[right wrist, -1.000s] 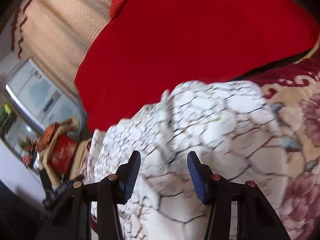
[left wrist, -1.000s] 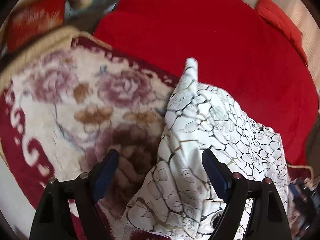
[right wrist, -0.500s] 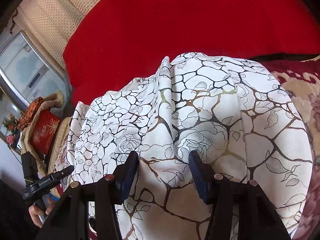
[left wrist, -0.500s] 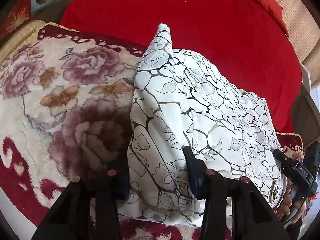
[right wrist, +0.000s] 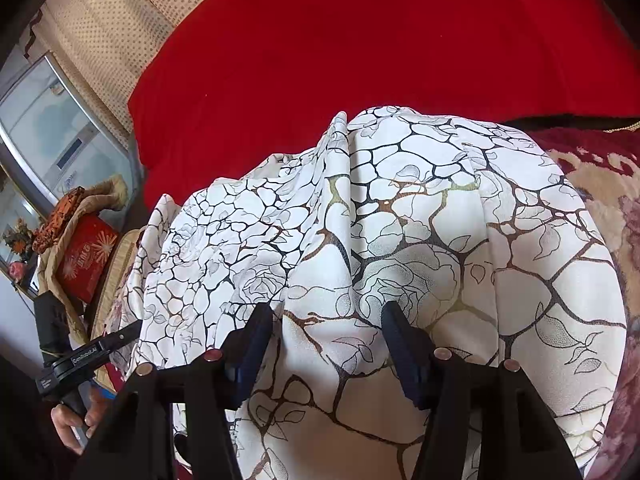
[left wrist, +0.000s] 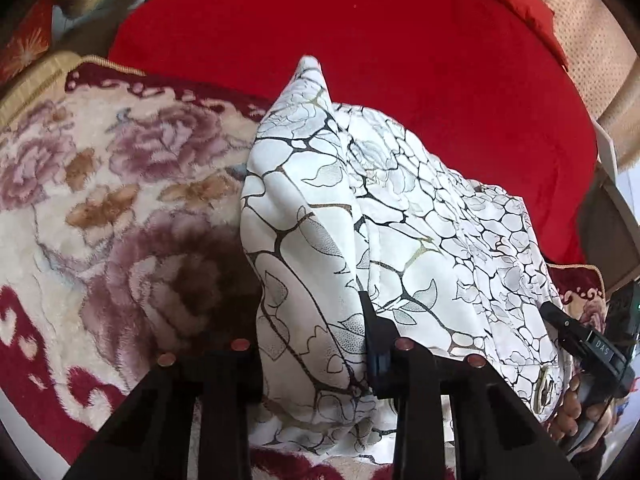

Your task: Fold large clothes

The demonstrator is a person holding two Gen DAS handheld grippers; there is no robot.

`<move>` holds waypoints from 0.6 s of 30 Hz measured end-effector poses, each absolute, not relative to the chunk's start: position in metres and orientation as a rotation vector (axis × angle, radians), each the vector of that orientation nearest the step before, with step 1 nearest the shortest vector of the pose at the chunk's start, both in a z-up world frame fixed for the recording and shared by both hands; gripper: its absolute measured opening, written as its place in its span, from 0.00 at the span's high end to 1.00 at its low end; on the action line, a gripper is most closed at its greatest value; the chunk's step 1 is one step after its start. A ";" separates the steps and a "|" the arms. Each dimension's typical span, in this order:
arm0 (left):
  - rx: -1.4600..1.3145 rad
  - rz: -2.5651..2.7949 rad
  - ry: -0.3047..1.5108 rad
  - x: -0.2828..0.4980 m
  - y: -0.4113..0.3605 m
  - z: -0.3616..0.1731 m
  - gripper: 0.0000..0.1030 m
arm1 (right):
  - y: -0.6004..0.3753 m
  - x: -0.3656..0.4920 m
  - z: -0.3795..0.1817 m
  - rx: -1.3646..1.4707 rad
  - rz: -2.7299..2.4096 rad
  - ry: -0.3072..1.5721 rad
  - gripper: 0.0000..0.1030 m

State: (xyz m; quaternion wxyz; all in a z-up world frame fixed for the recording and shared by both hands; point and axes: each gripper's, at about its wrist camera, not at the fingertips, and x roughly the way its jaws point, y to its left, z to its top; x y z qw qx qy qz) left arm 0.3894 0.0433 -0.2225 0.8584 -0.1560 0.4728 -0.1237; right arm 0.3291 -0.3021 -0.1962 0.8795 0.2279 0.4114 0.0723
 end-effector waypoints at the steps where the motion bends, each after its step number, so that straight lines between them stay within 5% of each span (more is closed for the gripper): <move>1: -0.357 -0.265 1.011 0.392 0.046 -0.226 0.51 | -0.302 0.329 -0.196 0.474 0.151 0.856 0.41; 2: -0.387 -0.260 1.028 0.397 0.050 -0.230 0.37 | -0.302 0.329 -0.196 0.473 0.152 0.856 0.41; 5: -0.461 -0.283 1.037 0.403 0.059 -0.238 0.38 | -0.302 0.328 -0.196 0.471 0.153 0.855 0.41; 6: -0.460 -0.290 1.024 0.401 0.059 -0.237 0.43 | -0.302 0.328 -0.196 0.470 0.154 0.854 0.41; 8: -0.462 -0.319 0.999 0.397 0.056 -0.232 0.70 | -0.302 0.328 -0.196 0.467 0.155 0.854 0.41; 13: -0.457 -0.348 0.911 0.390 0.048 -0.214 0.81 | -0.303 0.328 -0.196 0.464 0.166 0.855 0.41; 16: -0.468 -0.349 0.882 0.390 0.048 -0.208 0.77 | -0.305 0.327 -0.196 0.470 0.173 0.856 0.41; 18: -0.528 -0.357 0.937 0.398 0.050 -0.219 0.52 | -0.305 0.326 -0.196 0.473 0.177 0.857 0.41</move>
